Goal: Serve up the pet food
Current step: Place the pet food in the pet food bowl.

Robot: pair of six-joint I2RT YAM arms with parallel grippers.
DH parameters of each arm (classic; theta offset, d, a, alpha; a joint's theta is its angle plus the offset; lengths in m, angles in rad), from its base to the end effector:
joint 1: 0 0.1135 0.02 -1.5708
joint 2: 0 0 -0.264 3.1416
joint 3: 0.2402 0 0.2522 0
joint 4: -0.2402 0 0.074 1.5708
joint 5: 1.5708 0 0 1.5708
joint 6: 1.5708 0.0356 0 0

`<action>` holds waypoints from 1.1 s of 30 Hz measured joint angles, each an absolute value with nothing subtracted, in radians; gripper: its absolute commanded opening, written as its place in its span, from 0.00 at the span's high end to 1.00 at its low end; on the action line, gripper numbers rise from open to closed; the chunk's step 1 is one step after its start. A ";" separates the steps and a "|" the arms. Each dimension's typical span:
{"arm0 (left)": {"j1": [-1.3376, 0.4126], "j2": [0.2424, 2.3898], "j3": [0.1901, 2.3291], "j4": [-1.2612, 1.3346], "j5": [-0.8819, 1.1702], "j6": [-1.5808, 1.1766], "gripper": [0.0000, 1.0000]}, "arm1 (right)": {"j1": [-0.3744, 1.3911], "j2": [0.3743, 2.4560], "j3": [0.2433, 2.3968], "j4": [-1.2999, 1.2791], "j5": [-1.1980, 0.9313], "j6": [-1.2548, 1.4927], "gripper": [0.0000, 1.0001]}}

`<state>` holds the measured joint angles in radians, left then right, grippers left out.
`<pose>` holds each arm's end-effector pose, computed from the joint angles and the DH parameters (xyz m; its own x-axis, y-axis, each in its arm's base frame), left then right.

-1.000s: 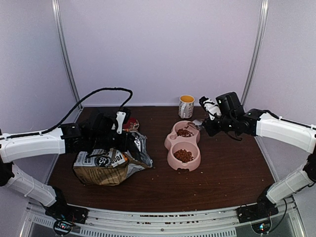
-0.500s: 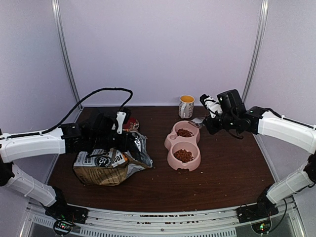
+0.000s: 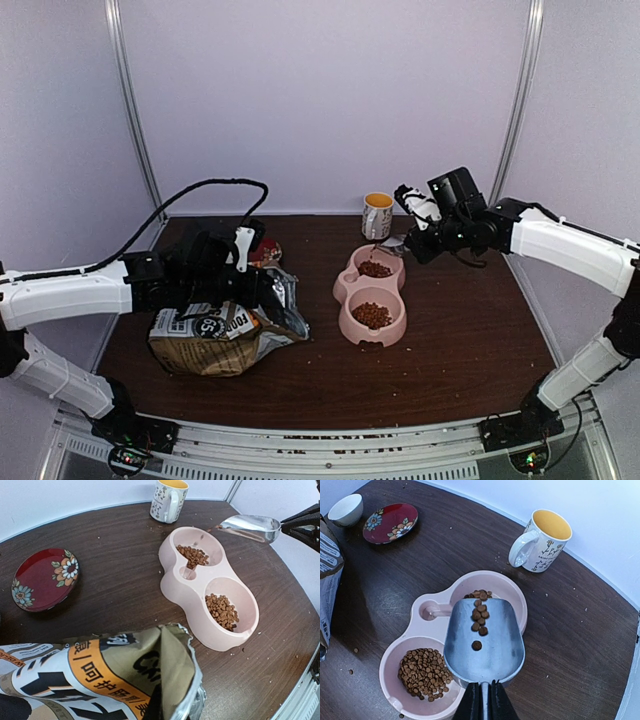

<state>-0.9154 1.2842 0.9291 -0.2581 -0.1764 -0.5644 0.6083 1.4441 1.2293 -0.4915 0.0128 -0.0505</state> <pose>0.1787 -0.2222 0.2751 -0.6671 0.0037 -0.7450 0.3979 0.8471 -0.3521 0.2646 0.1837 0.3107 -0.5035 -0.4121 -0.7594 -0.5896 0.8064 -0.0467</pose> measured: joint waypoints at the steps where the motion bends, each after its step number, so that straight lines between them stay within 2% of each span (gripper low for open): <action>1: -0.915 1.283 0.929 -0.258 -0.176 -0.564 1.00 | 0.608 1.457 1.242 -0.506 0.009 -0.052 1.00; 21: -0.915 1.283 0.929 -0.256 -0.176 -0.564 1.00 | 0.604 1.687 1.500 -0.757 -0.012 -0.075 1.00; 33: -0.915 1.271 0.921 -0.259 -0.179 -0.564 1.00 | 0.600 1.739 1.539 -0.780 -0.030 -0.077 1.00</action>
<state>-0.9154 1.2709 0.9215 -0.2588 -0.1791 -0.5644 0.6003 1.7390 1.5394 -0.7803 -0.0299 -0.0772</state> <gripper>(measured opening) 0.015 0.059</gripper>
